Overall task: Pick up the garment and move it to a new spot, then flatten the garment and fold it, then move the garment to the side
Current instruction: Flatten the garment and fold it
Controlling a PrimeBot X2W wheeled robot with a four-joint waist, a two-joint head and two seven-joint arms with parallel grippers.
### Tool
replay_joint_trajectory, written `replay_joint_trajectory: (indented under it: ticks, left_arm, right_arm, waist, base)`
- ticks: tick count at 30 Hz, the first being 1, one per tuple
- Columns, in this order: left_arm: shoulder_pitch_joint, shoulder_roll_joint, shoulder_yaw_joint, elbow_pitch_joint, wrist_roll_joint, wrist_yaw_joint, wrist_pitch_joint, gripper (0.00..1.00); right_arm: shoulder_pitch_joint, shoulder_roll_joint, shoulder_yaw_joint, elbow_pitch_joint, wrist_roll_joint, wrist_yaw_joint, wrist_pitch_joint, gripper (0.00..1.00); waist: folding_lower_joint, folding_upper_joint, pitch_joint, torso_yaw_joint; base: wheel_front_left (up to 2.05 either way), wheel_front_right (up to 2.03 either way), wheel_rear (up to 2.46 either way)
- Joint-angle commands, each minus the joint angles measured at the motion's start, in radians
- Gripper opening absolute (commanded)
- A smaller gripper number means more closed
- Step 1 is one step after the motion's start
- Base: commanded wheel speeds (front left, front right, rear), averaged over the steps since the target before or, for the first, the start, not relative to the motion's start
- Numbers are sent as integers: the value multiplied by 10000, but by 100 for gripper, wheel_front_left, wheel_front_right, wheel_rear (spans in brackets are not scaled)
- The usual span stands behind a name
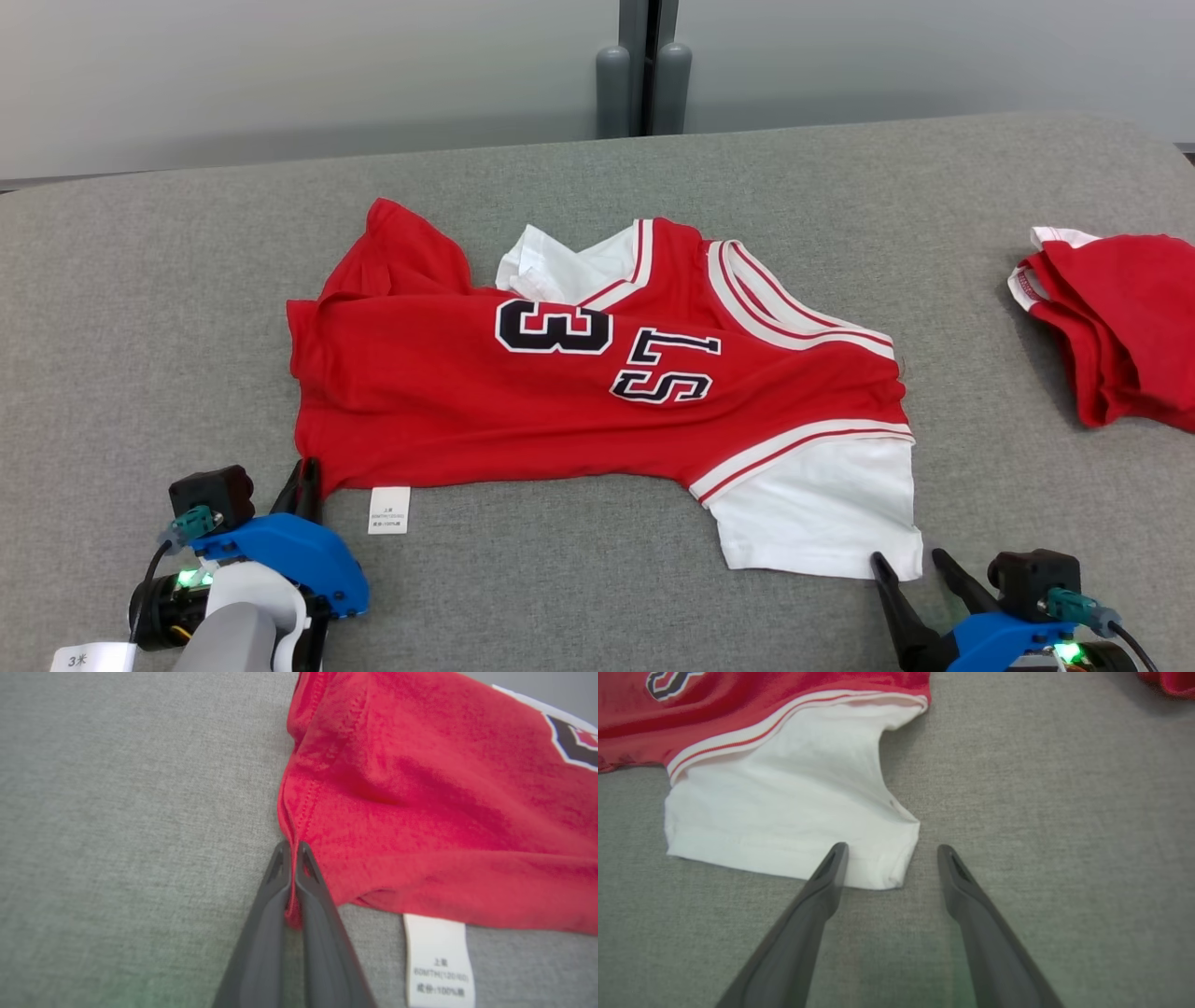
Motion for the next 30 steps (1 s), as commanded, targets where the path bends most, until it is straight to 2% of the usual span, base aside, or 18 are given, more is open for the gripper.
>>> replay_joint_trajectory:
  ticks: [1, 5, 6, 7, 10, 13, 15, 19, 24, 28, 30]
  left_arm:
    - [-20, -32, -84, 173, -60, -44, 13, 0]
    - [-104, -9, -151, 258, -61, -100, -120, 0]
    - [-135, -10, -173, 311, -103, -141, -143, 0]
    - [-172, -58, -180, 369, -189, -167, -139, 0]
    - [-191, -182, 5, 198, -528, -263, -406, 0]
    - [-141, -248, 245, -336, -1007, -392, -725, 0]
    - [-60, -269, 367, -922, -1399, -441, -889, 0]
    - [27, -331, 461, -2666, -2397, -505, -912, 0]
    - [356, -45, 189, -5394, -4124, -504, -124, 0]
    - [313, 282, 235, -7118, -4839, -504, 720, 0]
    - [167, 423, 219, -7960, -5058, -322, 1213, 0]
  right_arm:
    - [-91, -13, 24, 97, 6, 5, 43, 100]
    - [-283, -13, 73, 563, -9, 5, 99, 100]
    - [-390, -2, 232, 825, 37, 5, 274, 81]
    - [-455, 27, 480, 953, 140, 16, 337, 0]
    - [-474, 17, 554, 711, 416, 15, 219, 0]
    - [-500, -17, 341, -54, 1142, 13, -77, 0]
    - [-552, -14, 192, -740, 1569, 13, -213, 0]
    - [-653, -19, -313, -2346, 1605, 12, -161, 0]
    - [-941, -14, -849, -4365, 1588, 8, 341, 0]
    - [-1581, -17, -1089, -5743, 1245, 7, 862, 0]
    - [-2052, -11, -1107, -6402, 915, 7, 1141, 0]
  waist:
    - [0, 0, 19, 19]
    - [0, 0, 76, 25]
    - [0, 0, 91, 18]
    - [0, 0, 81, 19]
    - [0, 0, 16, -12]
    - [0, 0, -92, -54]
    - [0, 0, -196, -95]
    - [0, 0, -439, -89]
    - [0, 0, -672, -59]
    - [0, 0, -767, -83]
    - [0, 0, -785, -91]
  base:
    - [0, 0, 0]
    - [0, 0, 0]
    - [0, 0, 0]
    - [0, 0, 0]
    - [0, 0, 0]
    - [0, 0, 0]
    - [0, 0, 0]
    - [0, 0, 0]
    - [0, 0, 0]
    - [0, 0, 0]
    - [0, 0, 0]
